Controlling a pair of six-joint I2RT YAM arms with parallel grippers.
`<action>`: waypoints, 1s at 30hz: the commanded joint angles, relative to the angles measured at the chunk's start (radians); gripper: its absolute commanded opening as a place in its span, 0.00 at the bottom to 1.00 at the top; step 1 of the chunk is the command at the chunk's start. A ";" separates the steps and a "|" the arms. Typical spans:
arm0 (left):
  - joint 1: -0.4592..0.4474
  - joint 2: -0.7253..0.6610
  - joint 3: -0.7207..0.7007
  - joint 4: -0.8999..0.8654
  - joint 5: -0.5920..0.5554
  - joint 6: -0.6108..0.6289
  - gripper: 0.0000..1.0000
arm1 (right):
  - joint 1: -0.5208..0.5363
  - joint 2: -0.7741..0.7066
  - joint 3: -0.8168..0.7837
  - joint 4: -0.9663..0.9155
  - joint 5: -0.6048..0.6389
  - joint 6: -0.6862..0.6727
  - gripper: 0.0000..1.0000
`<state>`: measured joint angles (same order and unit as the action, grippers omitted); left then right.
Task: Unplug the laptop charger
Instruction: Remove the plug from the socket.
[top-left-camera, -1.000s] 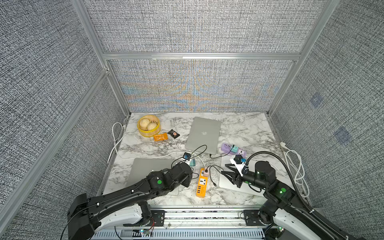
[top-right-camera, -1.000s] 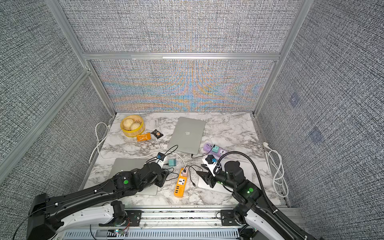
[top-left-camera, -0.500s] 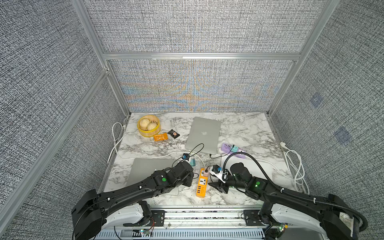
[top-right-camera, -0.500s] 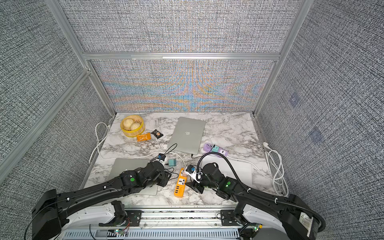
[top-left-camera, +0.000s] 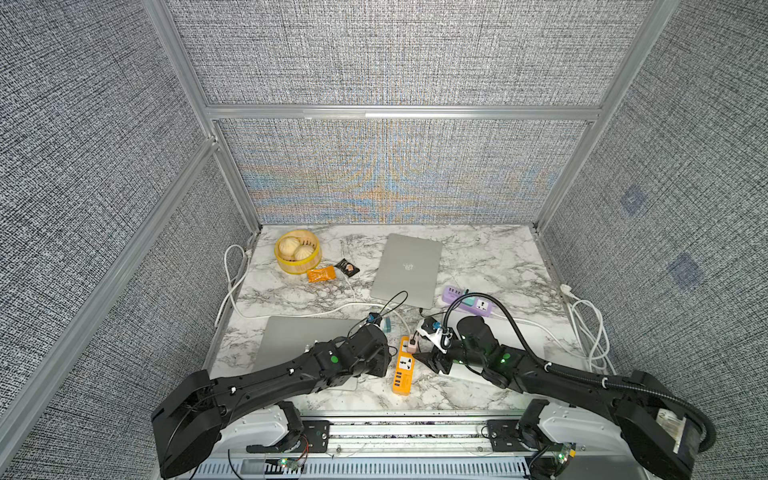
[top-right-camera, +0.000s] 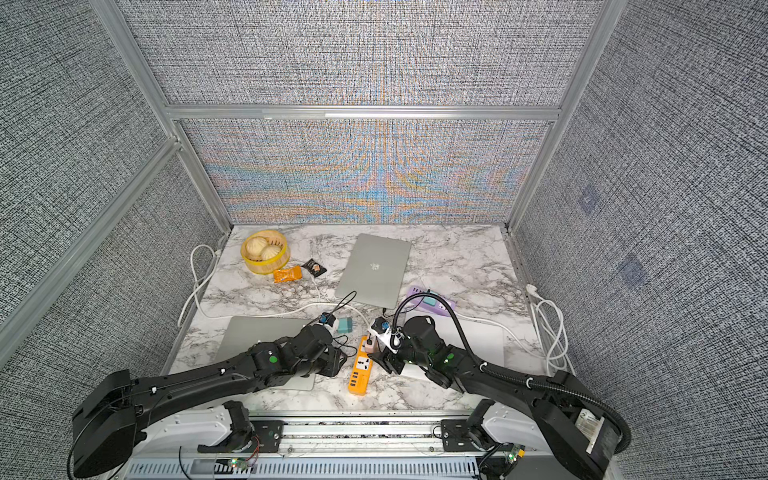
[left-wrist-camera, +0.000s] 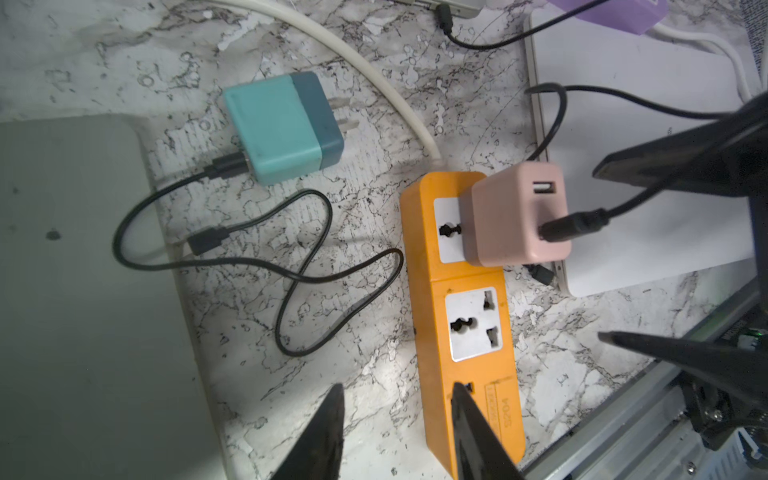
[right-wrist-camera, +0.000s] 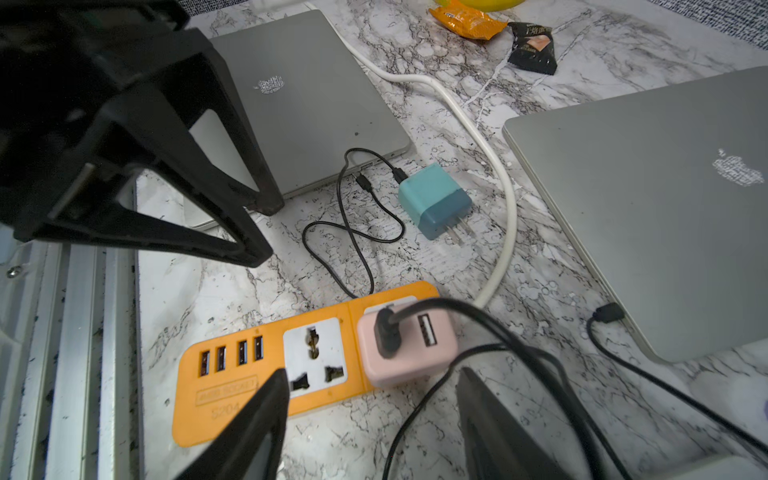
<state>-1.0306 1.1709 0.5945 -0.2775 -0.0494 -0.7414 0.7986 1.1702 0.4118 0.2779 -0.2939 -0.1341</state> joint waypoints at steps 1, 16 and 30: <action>0.003 0.014 0.004 0.033 0.015 -0.009 0.42 | -0.006 0.017 -0.006 0.024 -0.026 -0.019 0.67; 0.007 0.119 0.062 0.013 0.070 -0.020 0.42 | -0.053 0.112 0.001 0.109 -0.089 -0.031 0.69; 0.026 -0.015 0.009 -0.053 0.068 -0.060 0.42 | -0.055 0.083 -0.018 0.056 -0.067 -0.051 0.70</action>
<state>-1.0069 1.1709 0.6018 -0.3069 0.0105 -0.7910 0.7448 1.2667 0.3981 0.3462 -0.3702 -0.1707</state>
